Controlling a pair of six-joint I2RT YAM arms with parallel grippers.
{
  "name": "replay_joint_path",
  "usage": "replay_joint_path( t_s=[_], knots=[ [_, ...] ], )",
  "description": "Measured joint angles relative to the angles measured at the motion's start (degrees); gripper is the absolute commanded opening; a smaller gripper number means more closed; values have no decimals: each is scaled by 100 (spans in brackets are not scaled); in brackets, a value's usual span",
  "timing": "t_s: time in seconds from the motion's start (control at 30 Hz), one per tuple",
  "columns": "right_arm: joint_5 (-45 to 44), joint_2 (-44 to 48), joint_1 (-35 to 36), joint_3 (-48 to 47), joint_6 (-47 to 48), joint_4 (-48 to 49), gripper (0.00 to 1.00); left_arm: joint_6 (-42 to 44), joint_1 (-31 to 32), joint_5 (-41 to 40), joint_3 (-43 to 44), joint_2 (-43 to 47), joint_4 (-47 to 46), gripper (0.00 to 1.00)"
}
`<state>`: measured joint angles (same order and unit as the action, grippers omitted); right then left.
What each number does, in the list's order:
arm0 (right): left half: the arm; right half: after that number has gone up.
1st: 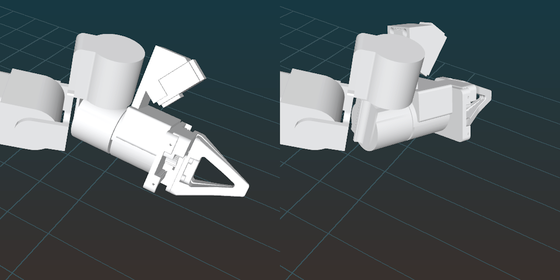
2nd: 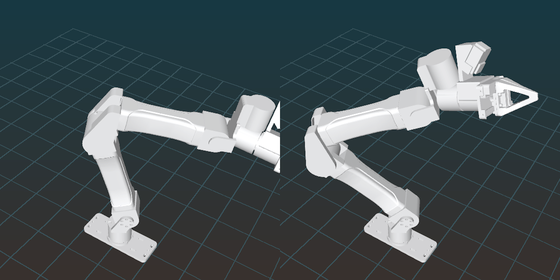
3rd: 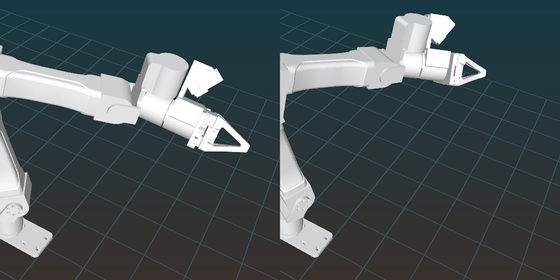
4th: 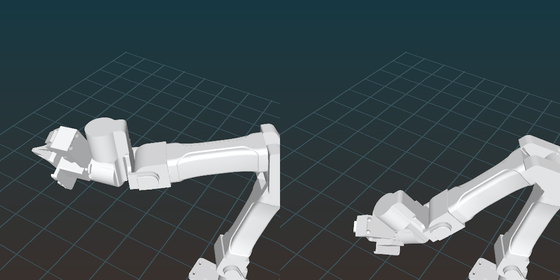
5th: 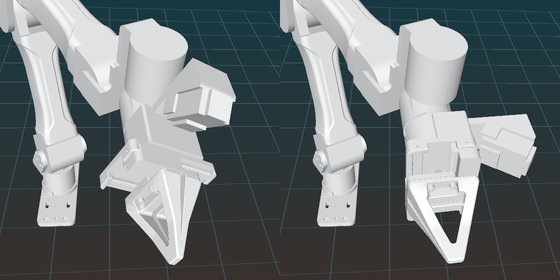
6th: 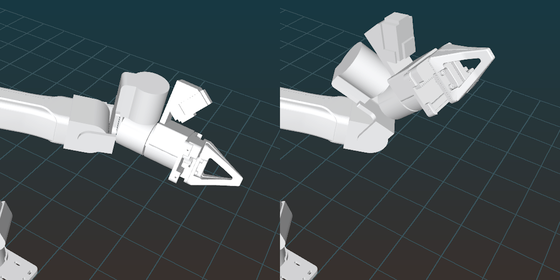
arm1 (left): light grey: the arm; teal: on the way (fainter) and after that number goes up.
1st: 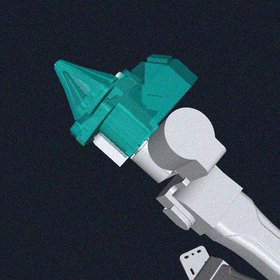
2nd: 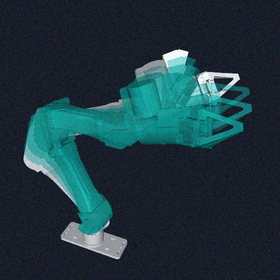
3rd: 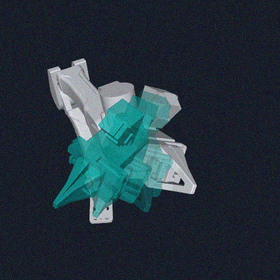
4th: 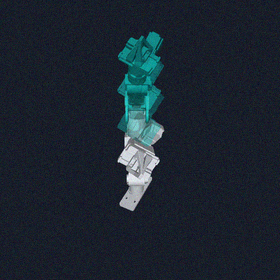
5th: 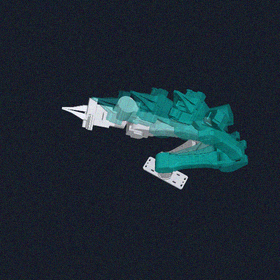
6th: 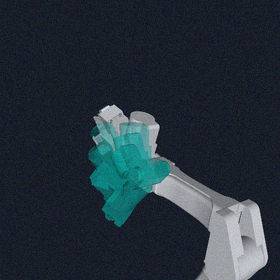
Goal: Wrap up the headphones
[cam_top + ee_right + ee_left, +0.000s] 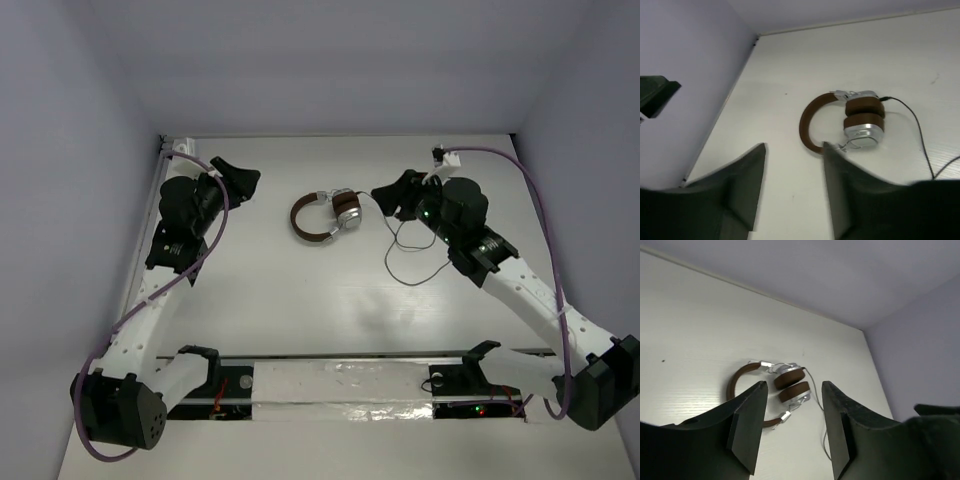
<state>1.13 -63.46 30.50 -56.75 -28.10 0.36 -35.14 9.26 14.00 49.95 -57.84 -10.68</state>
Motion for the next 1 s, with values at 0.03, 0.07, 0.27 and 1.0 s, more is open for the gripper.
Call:
replay_joint_path(
  t_s=[0.03, 0.07, 0.27, 1.0],
  knots=[
    [-74, 66, 0, 103, 4, -20, 36, 9, 0, -103, 26, -22, 74, 46],
    [-140, 144, 2, 205, -24, -46, 19, 20, 0, -186, 44, -46, 140, 40],
    [-308, 540, 9, 361, -79, -118, 0, 24, 155, -826, 76, -140, 468, 7],
    [151, 505, 101, 433, -190, -118, 42, 17, 2190, -4188, 588, -3027, 1346, 22]
  ],
)
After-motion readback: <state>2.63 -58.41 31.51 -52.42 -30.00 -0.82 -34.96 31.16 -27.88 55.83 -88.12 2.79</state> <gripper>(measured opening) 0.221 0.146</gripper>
